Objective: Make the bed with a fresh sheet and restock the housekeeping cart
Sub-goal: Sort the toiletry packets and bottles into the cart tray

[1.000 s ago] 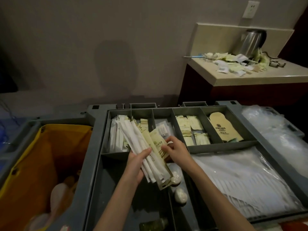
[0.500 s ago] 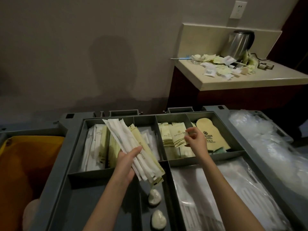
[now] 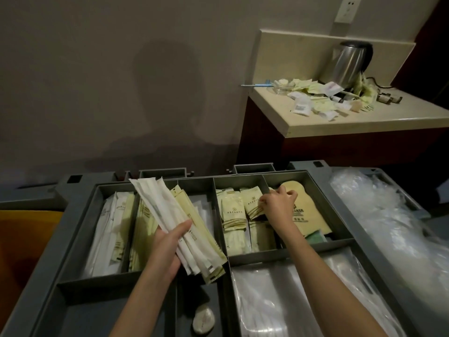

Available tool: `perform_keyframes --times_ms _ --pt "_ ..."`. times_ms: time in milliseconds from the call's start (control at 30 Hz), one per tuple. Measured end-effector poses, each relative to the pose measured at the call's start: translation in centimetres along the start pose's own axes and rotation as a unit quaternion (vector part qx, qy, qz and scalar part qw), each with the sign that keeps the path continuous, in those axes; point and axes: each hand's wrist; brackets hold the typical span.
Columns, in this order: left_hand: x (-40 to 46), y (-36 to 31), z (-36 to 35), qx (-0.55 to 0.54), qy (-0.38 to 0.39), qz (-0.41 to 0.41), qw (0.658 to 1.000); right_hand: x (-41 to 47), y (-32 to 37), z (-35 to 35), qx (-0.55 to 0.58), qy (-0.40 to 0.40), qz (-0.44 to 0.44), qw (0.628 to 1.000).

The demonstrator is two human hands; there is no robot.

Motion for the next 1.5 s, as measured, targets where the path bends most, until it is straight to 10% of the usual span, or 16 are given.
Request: perform_keyframes --times_ms 500,833,1133,1500 --pt "-1.1 -0.2 0.4 -0.013 -0.006 0.011 1.000 -1.8 4.3 -1.2 0.032 0.167 0.120 0.978" --pt "-1.0 0.1 -1.0 -0.018 0.002 0.035 0.999 -2.1 5.6 -0.1 0.118 0.084 0.106 0.984" --pt "-0.6 1.4 -2.4 0.019 0.032 0.039 0.999 -9.1 7.4 6.2 0.533 0.210 0.036 0.819" --pt "-3.3 -3.9 5.2 0.035 0.017 0.017 0.999 -9.4 15.0 6.6 0.561 0.149 0.029 0.814"
Point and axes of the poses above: each hand's wrist, its own x-axis towards the middle knuckle, its own z-axis out of the back of the hand, y = z × x, and after that the axes turned 2 degrees about y, right-handed
